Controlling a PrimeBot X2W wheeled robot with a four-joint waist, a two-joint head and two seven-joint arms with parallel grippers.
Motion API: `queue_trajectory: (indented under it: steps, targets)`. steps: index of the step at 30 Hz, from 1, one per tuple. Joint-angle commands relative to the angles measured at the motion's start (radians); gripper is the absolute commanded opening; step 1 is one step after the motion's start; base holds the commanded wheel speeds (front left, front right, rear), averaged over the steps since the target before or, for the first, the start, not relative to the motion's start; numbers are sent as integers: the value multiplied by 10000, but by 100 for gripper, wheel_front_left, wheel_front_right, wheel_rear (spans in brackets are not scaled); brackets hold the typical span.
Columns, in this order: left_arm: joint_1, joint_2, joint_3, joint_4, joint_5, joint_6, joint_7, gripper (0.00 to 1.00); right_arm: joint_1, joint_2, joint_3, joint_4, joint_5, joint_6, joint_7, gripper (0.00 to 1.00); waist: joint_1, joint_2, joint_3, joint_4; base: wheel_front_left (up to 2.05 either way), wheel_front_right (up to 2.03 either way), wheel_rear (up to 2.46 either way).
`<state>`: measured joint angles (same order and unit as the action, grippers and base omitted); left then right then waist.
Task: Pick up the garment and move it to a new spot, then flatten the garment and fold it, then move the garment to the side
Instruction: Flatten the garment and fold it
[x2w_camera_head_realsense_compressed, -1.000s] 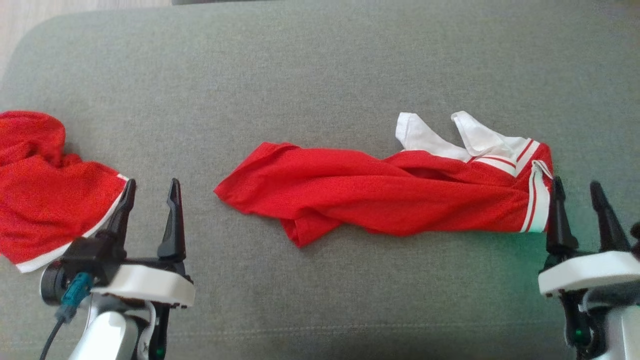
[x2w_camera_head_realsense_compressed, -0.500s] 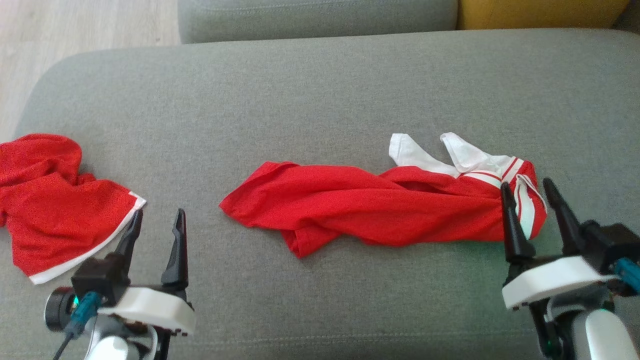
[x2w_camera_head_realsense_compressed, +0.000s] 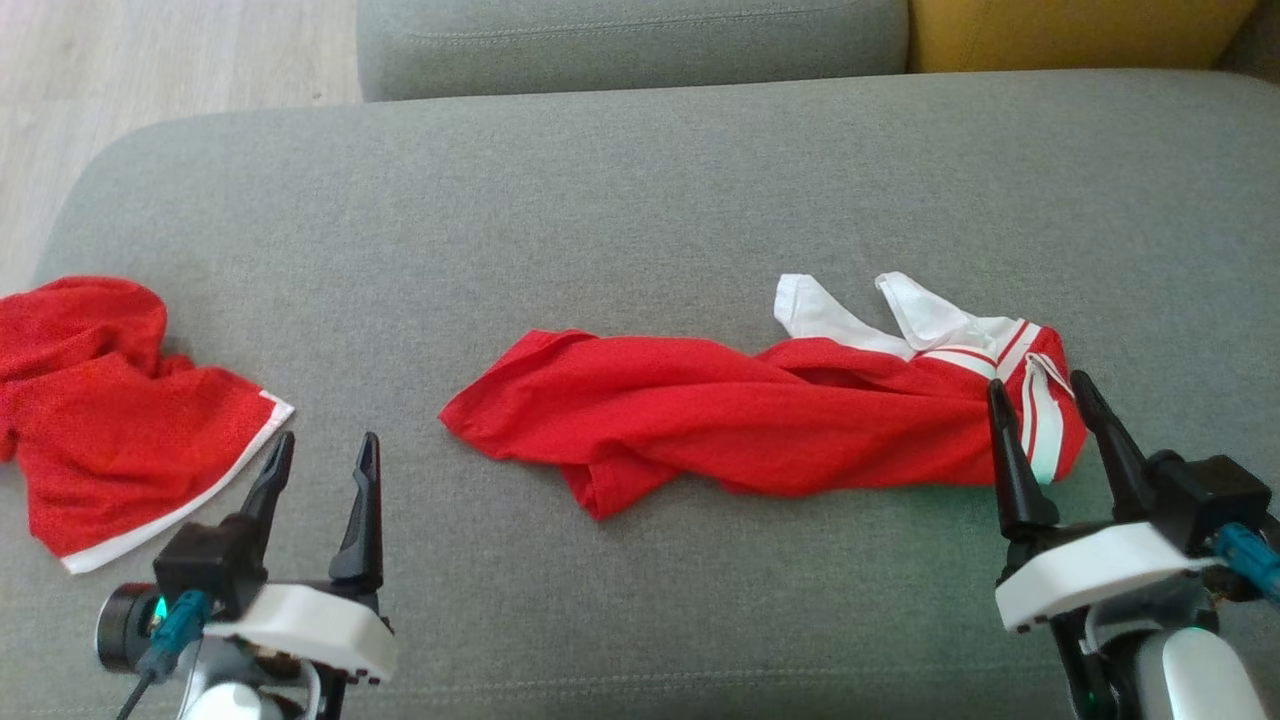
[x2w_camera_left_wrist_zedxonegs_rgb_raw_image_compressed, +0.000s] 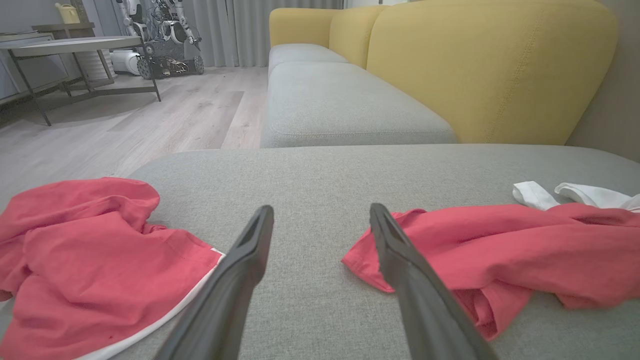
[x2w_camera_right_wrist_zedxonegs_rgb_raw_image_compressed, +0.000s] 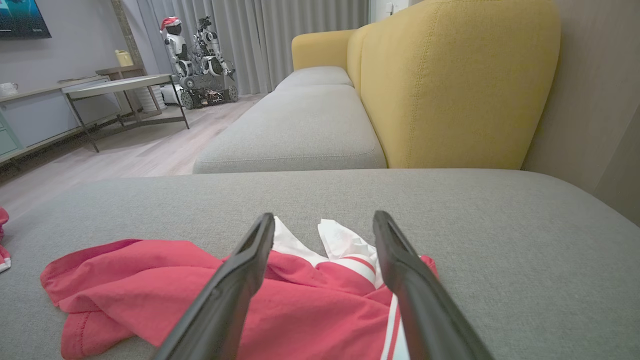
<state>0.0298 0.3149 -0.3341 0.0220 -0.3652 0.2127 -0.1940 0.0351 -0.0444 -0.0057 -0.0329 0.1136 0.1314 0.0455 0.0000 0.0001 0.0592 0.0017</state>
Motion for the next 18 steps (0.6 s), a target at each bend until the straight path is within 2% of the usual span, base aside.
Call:
queue_trajectory:
  steps: [1,18]
  targets:
    - [-342,252,378,-353,-46,88,-2,100,-227,-58,255,-387,22,-7,13,100,0,-1,1,3,0,0,0]
    - [-692,239,174,-335,-75,28,-3,100,-336,-58,280,-319,139,-7,42,100,0,-1,163,-76,0,0,0]
